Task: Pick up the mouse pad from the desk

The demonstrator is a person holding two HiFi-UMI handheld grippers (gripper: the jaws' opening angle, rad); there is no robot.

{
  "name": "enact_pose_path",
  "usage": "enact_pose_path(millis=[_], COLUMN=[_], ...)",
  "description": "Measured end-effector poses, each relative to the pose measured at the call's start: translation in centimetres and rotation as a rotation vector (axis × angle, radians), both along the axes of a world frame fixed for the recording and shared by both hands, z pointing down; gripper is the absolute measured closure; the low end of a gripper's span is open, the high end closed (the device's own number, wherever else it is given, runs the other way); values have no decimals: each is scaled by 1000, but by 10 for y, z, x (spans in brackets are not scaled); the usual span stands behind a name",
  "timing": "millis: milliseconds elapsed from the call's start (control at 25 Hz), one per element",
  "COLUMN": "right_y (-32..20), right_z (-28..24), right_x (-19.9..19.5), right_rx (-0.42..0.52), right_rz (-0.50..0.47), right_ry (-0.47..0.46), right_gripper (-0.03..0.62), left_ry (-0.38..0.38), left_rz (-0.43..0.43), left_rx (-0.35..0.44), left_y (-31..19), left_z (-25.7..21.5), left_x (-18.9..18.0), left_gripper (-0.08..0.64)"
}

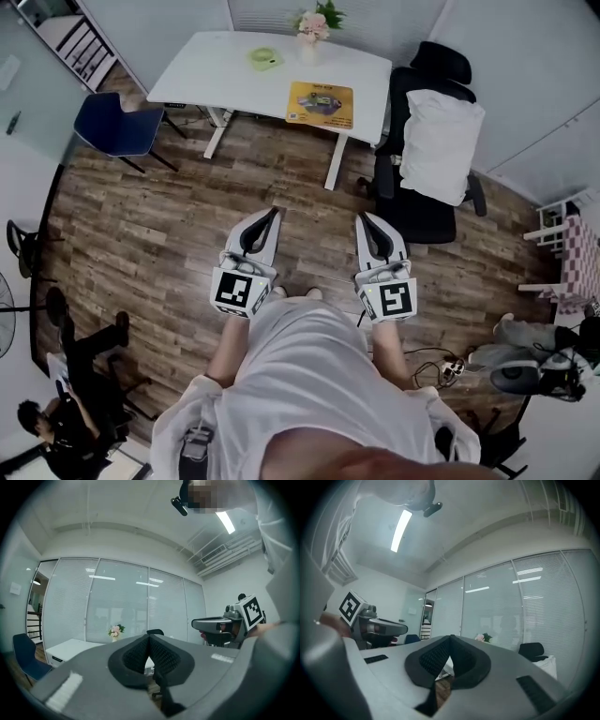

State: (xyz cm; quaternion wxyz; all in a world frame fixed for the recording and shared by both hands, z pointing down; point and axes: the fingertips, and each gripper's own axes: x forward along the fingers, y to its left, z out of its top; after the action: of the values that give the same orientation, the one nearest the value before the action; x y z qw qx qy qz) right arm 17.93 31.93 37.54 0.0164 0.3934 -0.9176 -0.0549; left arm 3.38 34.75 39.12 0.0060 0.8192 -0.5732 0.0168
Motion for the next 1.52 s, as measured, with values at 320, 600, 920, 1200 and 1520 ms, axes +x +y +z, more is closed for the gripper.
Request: enact_pose_path(millis=[320, 600, 920, 1200, 1520], right_y=[0, -22, -74, -152, -238], right_z=[21, 26, 25, 18, 11], right_x=[6, 19, 12, -27, -77], right_rx=[-53, -71, -58, -56, -86], right_rz=[-80, -61, -18, -5, 18], right_ry=[6, -6, 17, 42, 16], right_gripper=[591, 591, 591, 591, 591], left_ry=[-12, -42, -8, 41, 82], left_rz=[-70, -88, -92, -43, 12], left_rx=[-13, -5, 23, 48, 73], left_y=[16, 1, -52, -134, -224], left_z=[5, 5, 7, 3, -10], left_x=[4, 1, -24, -54, -107], left_gripper=[563, 563, 563, 563, 563])
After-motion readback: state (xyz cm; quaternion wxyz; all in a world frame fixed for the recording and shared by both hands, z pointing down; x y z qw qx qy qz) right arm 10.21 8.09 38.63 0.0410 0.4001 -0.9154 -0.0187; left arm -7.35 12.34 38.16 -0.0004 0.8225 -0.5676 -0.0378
